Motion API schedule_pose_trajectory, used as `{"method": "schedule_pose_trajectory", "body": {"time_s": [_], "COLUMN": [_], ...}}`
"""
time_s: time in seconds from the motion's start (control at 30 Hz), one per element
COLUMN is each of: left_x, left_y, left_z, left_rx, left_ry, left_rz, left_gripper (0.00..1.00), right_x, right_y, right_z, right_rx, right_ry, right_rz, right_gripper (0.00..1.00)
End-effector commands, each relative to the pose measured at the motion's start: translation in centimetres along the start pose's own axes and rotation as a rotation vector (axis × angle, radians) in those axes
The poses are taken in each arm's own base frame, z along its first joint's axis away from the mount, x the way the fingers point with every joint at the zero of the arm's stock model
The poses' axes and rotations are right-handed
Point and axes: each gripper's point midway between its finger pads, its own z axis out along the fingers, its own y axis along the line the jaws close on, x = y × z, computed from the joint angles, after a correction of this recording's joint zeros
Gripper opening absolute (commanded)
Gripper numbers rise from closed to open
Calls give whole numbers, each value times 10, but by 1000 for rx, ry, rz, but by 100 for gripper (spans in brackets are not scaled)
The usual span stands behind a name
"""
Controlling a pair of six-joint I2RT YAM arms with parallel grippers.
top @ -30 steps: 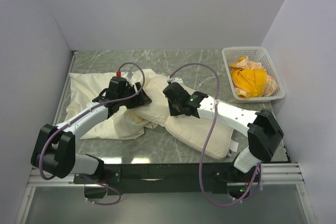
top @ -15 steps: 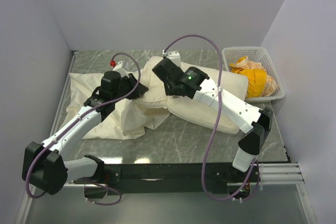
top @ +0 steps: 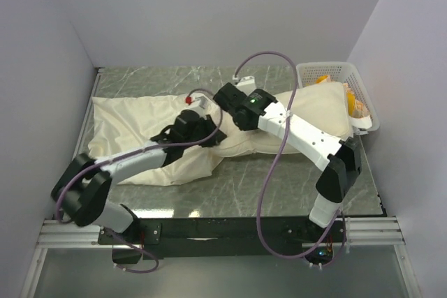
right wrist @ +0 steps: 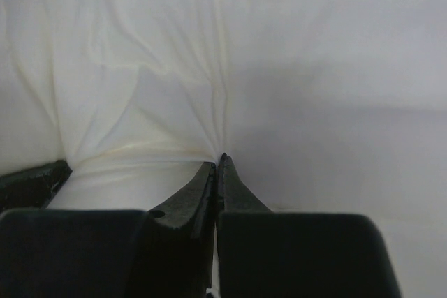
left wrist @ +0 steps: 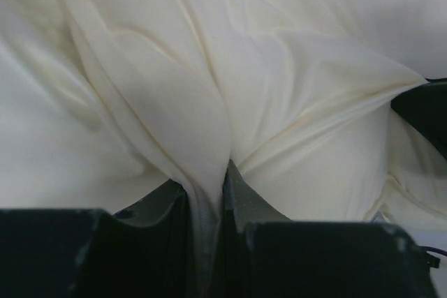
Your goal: Put the pillow into the pillowcase
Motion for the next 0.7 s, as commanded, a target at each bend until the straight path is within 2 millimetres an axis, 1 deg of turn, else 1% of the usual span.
{"method": "schedule_pose_trajectory", "body": {"time_s": [0.0, 0.03, 0.07, 0.1, 0.13, 0.17, 0.2, 0.23, 0.27, 0.3, 0.33, 0.37, 0.4, 0.43, 0.47, 0.5, 0.53, 0.57, 0.6, 0.63, 0.67], "left_x": [73, 76, 97, 99, 104, 116, 117, 118, 112, 112, 108, 99, 95, 90, 78, 70, 67, 56, 49, 47, 41], "left_y": [-1, -13, -12, -19, -21, -21, -21, -21, -22, -18, -17, -20, -9, -3, -1, 11, 24, 25, 39, 47, 51], "left_z": [32, 40, 49, 56, 60, 65, 67, 68, 66, 63, 60, 54, 49, 45, 36, 31, 22, 14, 8, 1, -5], "left_rx": [-25, -1, -10, -2, 1, 3, 2, -3, -7, -24, -36, -45, -104, -149, -179, -244, -308, -327, -392, -434, -456], "left_ry": [210, 222, 270, 271, 281, 309, 311, 307, 285, 281, 265, 240, 228, 203, 162, 112, 99, 58, 14, 2, -21], "left_rz": [67, 83, 102, 111, 113, 116, 112, 104, 102, 101, 103, 107, 115, 118, 118, 125, 119, 113, 119, 124, 123], "left_gripper": [7, 8, 11, 14, 18, 28, 37, 44, 56, 64, 71, 78, 81, 83, 87, 88, 89, 89, 89, 89, 90], "right_x": [-30, -29, -20, 0, 4, 22, 28, 32, 39, 41, 38, 41, 39, 37, 35, 33, 29, 27, 22, 18, 13], "right_y": [-98, -117, -119, -122, -126, -133, -136, -136, -136, -134, -133, -131, -127, -126, -124, -116, -111, -106, -94, -84, -77], "right_z": [22, 30, 39, 52, 58, 70, 74, 77, 79, 79, 77, 77, 74, 72, 70, 64, 61, 58, 50, 47, 42], "right_rx": [237, 254, 235, 249, 242, 255, 262, 262, 263, 247, 230, 215, 177, 163, 144, 96, 68, 42, -4, -38, -63], "right_ry": [-171, -172, -147, -109, -107, -56, -42, -36, -23, -19, -33, -31, -34, -39, -42, -47, -67, -78, -99, -116, -130], "right_rz": [296, 363, 383, 374, 405, 409, 414, 414, 408, 408, 420, 424, 430, 436, 445, 441, 443, 424, 402, 393, 367], "right_gripper": [0, 0, 0, 0, 0, 3, 8, 29, 42, 53, 67, 72, 77, 81, 82, 82, 84, 84, 86, 89, 91]}}
